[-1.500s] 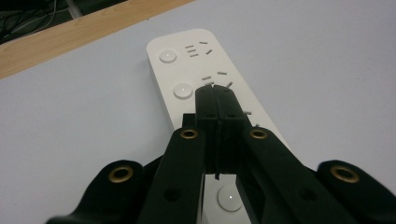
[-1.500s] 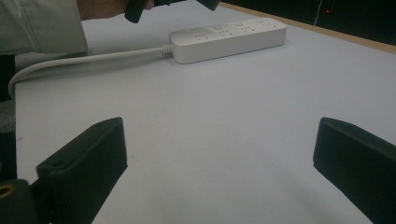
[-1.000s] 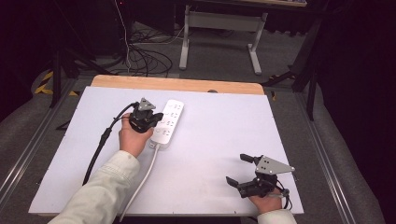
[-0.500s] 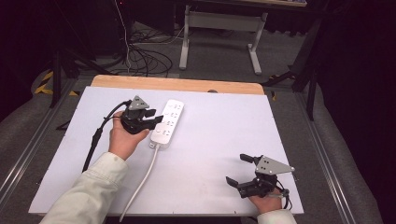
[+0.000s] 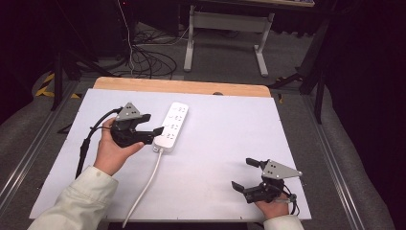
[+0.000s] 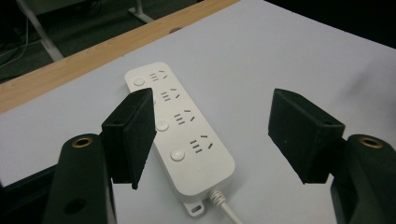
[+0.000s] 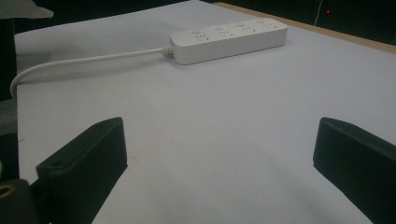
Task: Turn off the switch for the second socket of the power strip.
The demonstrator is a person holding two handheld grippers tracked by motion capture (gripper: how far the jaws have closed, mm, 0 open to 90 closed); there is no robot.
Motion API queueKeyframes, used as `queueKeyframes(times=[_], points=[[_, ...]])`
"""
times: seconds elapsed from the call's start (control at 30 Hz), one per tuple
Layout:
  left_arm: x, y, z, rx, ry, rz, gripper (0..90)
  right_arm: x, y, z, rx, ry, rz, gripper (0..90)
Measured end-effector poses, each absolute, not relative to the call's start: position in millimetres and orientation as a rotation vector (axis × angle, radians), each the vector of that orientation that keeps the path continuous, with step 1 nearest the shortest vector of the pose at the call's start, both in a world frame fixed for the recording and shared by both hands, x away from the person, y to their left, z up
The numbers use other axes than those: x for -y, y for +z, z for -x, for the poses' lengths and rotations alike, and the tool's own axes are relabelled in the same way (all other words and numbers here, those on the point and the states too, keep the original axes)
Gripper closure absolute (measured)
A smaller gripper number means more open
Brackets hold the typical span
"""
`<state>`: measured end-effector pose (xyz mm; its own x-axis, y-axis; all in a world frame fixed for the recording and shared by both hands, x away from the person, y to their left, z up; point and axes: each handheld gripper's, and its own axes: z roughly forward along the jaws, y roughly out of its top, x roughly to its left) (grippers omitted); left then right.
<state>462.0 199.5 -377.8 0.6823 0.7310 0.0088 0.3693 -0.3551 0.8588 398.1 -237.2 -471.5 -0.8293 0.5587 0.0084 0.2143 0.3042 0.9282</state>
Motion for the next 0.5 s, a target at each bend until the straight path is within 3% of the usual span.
queueKeyframes(times=[0.5], points=[[-226.3, -385.8, -416.4, -0.799, 0.486, -1.975, 24.0, 237.2, -471.5, -398.3, -2.257, 1.549, -0.702, 3.5]])
